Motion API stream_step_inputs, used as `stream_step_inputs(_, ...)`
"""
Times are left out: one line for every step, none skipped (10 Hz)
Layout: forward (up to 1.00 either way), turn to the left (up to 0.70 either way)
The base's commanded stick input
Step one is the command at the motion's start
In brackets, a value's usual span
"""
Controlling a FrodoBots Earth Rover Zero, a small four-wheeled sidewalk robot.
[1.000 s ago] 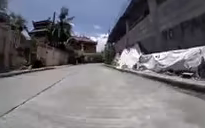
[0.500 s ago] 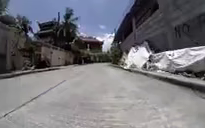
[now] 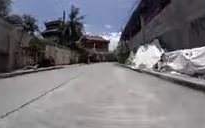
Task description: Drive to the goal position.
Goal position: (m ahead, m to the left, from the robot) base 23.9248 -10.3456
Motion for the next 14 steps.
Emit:
stream_step_inputs(1.00, 0.14)
stream_step_inputs(1.00, 0.14)
stream_step_inputs(1.00, 0.14)
stream_step_inputs(1.00, 0.14)
stream_step_inputs(1.00, 0.14)
stream_step_inputs(1.00, 0.14)
stream_step_inputs(1.00, 0.14)
stream_step_inputs(1.00, 0.14)
stream_step_inputs(1.00, 0.14)
stream_step_inputs(1.00, 0.14)
stream_step_inputs(1.00, 0.14)
stream_step_inputs(1.00, 0.14)
stream_step_inputs(1.00, 0.14)
stream_step_inputs(1.00, 0.14)
